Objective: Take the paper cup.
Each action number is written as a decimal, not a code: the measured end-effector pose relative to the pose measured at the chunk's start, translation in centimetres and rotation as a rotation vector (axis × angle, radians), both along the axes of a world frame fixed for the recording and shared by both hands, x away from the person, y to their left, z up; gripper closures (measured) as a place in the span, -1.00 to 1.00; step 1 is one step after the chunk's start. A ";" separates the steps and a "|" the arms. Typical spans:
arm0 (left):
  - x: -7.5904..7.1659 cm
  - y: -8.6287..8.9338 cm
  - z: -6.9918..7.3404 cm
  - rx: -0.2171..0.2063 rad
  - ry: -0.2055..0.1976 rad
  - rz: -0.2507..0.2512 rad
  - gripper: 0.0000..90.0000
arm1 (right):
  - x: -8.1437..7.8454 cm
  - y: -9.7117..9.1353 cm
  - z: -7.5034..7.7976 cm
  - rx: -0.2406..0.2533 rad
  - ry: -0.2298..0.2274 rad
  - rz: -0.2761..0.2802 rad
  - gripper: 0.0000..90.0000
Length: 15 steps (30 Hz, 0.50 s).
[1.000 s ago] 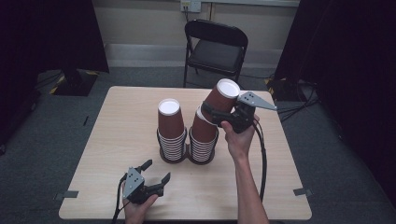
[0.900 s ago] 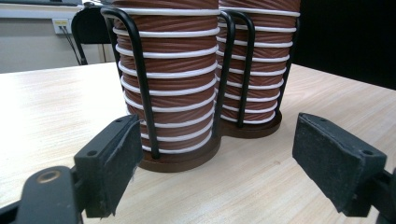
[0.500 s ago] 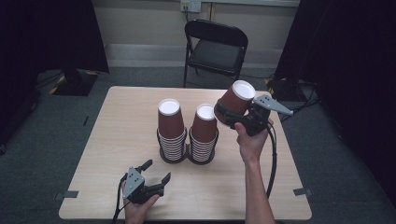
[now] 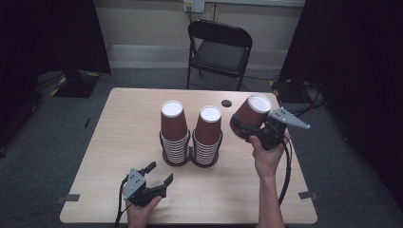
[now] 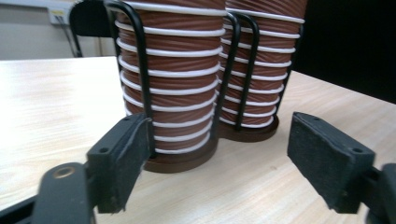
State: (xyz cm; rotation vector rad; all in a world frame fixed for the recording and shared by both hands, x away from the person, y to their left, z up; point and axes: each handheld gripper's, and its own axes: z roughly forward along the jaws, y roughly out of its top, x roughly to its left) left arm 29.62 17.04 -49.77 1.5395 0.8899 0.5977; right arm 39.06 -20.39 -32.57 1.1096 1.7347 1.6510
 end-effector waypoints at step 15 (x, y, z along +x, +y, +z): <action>-0.1 -0.4 0.5 -0.033 0.000 -0.053 -0.36 | -2.8 0.4 -3.9 0.011 0.062 0.015 -0.69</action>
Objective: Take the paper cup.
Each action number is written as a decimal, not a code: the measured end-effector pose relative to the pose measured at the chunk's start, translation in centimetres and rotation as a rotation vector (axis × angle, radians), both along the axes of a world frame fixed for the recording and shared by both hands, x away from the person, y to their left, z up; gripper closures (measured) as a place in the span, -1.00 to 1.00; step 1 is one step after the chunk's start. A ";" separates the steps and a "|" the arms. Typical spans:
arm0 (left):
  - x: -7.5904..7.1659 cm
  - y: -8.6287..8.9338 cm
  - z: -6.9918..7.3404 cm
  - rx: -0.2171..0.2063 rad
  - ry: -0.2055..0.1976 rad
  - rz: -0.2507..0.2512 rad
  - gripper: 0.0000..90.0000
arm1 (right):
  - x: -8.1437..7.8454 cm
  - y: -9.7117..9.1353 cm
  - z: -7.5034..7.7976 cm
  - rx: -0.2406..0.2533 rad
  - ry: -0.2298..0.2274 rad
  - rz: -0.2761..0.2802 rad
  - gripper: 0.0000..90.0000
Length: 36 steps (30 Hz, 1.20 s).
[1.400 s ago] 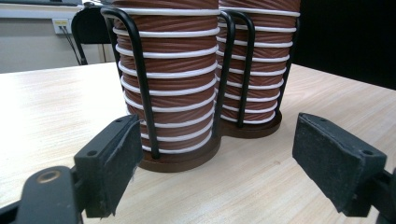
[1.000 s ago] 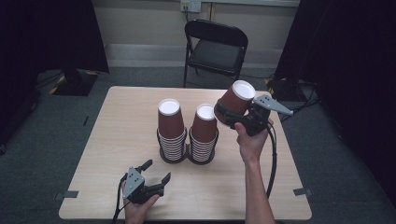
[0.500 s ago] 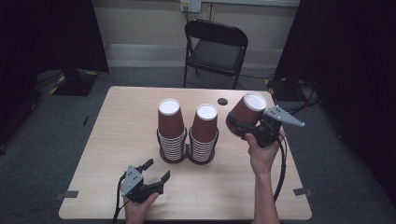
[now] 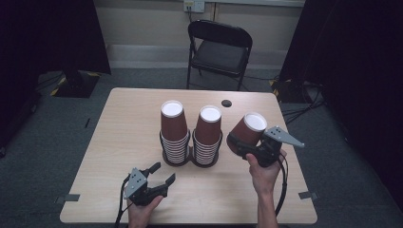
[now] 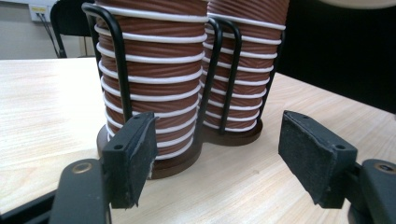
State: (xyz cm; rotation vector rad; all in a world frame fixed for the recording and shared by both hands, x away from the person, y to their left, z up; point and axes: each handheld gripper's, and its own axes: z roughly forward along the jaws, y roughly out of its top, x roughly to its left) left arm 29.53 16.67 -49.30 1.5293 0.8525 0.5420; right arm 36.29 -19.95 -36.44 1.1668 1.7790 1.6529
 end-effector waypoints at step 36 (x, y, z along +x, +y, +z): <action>0.6 -1.6 -0.1 0.001 -0.057 -0.134 -0.27 | -3.1 4.0 -8.4 0.198 0.194 0.152 -0.69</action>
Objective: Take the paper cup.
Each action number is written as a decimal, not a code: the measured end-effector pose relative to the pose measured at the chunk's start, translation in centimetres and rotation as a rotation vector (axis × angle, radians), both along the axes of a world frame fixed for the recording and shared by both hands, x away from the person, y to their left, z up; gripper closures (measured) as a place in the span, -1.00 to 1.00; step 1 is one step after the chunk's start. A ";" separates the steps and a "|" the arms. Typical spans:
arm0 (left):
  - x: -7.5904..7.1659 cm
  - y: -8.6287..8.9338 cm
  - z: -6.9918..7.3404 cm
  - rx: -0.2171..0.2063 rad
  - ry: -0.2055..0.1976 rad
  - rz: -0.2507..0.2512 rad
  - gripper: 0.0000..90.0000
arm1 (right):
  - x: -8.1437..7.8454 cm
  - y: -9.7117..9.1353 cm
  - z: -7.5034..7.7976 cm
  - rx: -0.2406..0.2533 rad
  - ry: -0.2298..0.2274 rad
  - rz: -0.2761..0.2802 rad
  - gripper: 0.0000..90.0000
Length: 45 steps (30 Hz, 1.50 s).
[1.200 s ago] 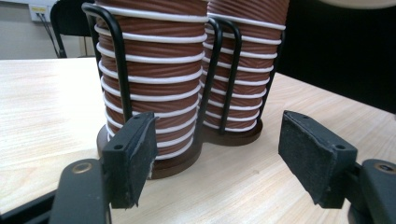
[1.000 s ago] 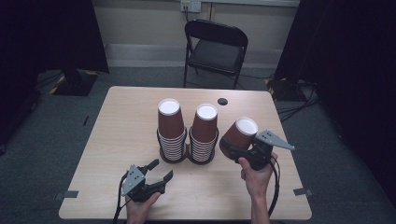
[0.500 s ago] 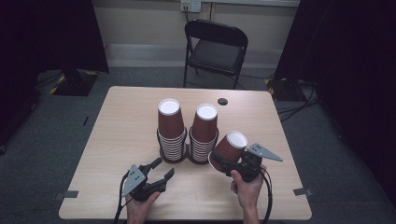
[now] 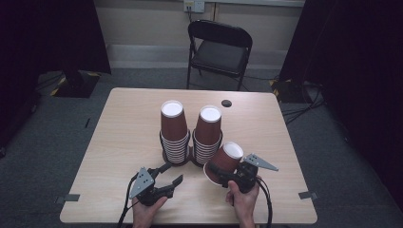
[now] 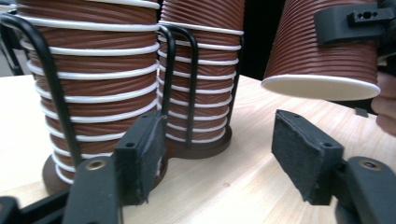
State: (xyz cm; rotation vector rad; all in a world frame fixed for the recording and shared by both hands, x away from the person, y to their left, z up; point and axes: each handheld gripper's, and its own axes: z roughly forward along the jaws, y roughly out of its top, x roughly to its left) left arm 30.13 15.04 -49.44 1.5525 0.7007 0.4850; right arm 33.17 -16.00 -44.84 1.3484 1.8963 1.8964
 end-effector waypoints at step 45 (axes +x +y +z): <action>-0.1 -3.2 0.2 0.028 -0.175 -0.082 0.30 | -1.0 3.9 -1.8 0.242 0.220 0.120 -0.70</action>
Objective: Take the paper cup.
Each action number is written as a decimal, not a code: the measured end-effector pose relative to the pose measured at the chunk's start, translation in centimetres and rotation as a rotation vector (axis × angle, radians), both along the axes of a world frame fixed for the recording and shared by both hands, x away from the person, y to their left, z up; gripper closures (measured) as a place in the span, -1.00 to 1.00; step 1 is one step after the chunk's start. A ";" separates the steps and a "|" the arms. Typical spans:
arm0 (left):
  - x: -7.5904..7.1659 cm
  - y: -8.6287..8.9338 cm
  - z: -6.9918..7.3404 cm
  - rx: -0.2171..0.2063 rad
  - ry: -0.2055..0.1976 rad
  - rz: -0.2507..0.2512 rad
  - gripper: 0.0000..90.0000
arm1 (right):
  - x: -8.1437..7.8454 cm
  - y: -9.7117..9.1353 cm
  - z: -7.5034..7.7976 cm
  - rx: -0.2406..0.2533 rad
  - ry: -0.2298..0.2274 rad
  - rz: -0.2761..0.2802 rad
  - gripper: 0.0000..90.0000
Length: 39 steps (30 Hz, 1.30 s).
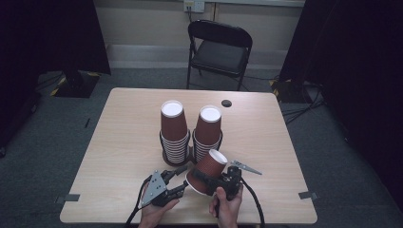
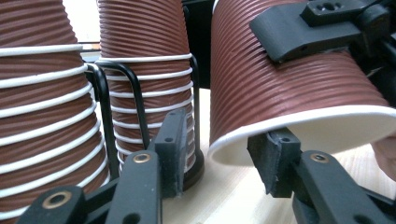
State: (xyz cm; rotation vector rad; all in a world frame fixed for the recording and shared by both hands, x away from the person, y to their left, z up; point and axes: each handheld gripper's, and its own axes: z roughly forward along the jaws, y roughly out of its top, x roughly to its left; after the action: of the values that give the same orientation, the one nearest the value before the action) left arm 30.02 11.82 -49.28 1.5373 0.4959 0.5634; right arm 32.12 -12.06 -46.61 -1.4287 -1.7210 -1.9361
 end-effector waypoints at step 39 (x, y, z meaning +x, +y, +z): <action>-0.4 0.2 0.0 0.023 0.052 0.003 0.87 | 0.7 -0.1 1.3 -0.062 -0.129 0.004 -0.74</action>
State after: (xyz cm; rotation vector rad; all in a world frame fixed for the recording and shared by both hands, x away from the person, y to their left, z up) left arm 29.64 11.99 -49.31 1.5766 0.5338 0.5339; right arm 32.84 -12.12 -45.27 -1.3461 -1.8532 -2.0300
